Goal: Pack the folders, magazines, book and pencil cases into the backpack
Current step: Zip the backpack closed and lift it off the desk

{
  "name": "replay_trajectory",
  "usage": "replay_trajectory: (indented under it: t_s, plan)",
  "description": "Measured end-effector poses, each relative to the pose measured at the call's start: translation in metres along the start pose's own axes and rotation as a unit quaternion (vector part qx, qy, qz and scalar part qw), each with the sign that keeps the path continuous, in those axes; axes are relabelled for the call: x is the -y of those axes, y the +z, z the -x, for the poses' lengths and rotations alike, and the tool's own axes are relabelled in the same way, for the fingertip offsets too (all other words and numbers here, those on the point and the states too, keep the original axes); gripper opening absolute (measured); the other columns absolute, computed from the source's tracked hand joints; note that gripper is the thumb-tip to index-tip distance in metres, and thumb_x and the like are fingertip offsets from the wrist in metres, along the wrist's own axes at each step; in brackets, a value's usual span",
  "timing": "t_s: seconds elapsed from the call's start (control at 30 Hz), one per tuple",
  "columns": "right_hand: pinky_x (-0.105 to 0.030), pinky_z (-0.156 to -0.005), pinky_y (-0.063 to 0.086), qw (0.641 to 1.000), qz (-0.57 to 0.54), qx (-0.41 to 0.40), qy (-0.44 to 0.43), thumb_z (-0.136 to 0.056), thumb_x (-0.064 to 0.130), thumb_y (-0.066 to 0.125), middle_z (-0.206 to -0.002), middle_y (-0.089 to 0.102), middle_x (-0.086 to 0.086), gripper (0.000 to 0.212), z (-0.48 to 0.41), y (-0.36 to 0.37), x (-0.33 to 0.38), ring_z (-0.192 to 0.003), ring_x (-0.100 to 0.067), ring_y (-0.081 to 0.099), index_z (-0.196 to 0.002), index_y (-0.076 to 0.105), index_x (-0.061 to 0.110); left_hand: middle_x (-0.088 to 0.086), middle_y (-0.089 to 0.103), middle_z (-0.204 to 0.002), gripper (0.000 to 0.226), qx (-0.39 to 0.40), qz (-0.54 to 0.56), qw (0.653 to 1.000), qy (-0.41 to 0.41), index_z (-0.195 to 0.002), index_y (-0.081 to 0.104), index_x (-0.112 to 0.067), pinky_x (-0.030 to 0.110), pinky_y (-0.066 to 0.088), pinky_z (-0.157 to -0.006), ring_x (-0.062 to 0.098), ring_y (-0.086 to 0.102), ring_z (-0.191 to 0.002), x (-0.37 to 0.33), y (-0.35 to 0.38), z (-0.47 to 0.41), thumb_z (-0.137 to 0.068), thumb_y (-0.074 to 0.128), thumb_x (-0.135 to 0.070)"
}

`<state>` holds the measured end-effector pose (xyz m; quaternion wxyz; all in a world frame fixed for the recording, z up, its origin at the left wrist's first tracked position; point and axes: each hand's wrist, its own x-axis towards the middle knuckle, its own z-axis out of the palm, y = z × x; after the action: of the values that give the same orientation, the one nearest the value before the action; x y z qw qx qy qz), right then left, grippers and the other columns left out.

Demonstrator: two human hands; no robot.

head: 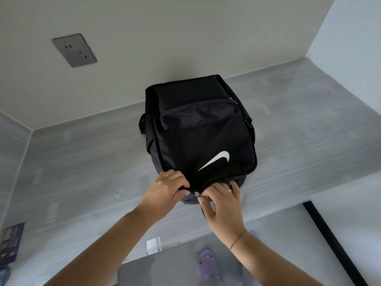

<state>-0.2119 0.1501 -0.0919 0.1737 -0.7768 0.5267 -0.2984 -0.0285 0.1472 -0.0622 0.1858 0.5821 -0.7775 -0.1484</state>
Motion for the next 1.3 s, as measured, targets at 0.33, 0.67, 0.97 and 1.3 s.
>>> replay_trajectory:
  t_s: [0.33,0.67,0.97,1.3]
  plan:
    - [-0.026,-0.062,0.032,0.997,0.003,-0.074,0.023,-0.082,0.028,0.057,-0.060,0.053,0.008,0.022,0.012,0.005,0.007,-0.058,-0.015,0.047,-0.062,0.057,0.019,-0.001,0.066,-0.088,0.011,0.010,-0.048,0.998,0.026,-0.090,0.069,-0.014,0.023,0.042,-0.082,0.016,0.061,-0.083,-0.011,0.001,0.000,-0.080,0.071,-0.017]
    - [-0.031,-0.062,0.038,0.993,0.026,-0.030,0.112,-0.078,0.021,0.063,-0.059,0.053,0.006,0.021,0.000,-0.005,-0.024,-0.056,-0.019,0.052,-0.061,0.052,0.018,-0.004,0.067,-0.081,0.014,0.057,-0.167,0.976,0.129,-0.084,0.072,-0.018,0.029,0.054,-0.071,0.018,0.064,-0.075,-0.006,0.004,-0.008,-0.088,0.059,-0.016]
    - [-0.023,-0.071,0.029,0.992,0.056,-0.037,0.109,-0.079,0.024,0.066,-0.059,0.063,0.007,0.018,-0.026,-0.031,-0.059,-0.064,-0.019,0.060,-0.063,0.059,0.019,-0.002,0.064,-0.100,0.051,0.116,-0.148,0.980,0.067,-0.103,0.067,-0.016,0.032,0.046,-0.089,0.018,0.056,-0.095,-0.015,0.001,-0.017,-0.097,0.019,-0.032]
    - [-0.022,-0.051,0.040,0.997,-0.043,-0.031,0.057,-0.082,0.020,0.061,-0.075,0.058,0.002,0.020,-0.003,-0.043,-0.054,-0.058,-0.017,0.053,-0.065,0.057,0.010,0.005,0.061,-0.095,0.029,0.111,-0.062,0.991,0.028,-0.097,0.058,-0.008,0.028,0.039,-0.085,0.020,0.054,-0.090,-0.066,0.035,-0.059,-0.091,0.054,-0.036]
